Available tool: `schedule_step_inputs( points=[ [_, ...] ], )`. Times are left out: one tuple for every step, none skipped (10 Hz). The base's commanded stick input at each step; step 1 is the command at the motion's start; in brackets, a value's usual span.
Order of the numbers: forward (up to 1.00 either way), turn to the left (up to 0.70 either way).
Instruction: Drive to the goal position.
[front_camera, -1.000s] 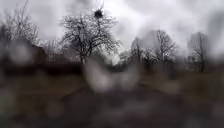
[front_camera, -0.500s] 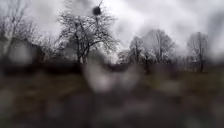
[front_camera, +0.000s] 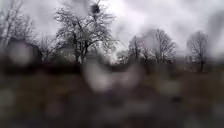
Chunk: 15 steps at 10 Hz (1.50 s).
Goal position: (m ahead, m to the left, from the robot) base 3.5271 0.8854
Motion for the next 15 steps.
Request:
schedule_step_inputs(
  points=[
    [1.00,0.00],
    [1.00,0.00],
    [1.00,0.00],
    [1.00,0.00],
    [1.00,0.00],
    [1.00,0.00],
    [1.00,0.00],
    [1.00,0.00],
    [1.00,0.00],
    [1.00,0.00],
    [1.00,0.00],
    [1.00,0.00],
    [1.00,0.00],
    [1.00,0.00],
    [1.00,0.00]
  ],
)
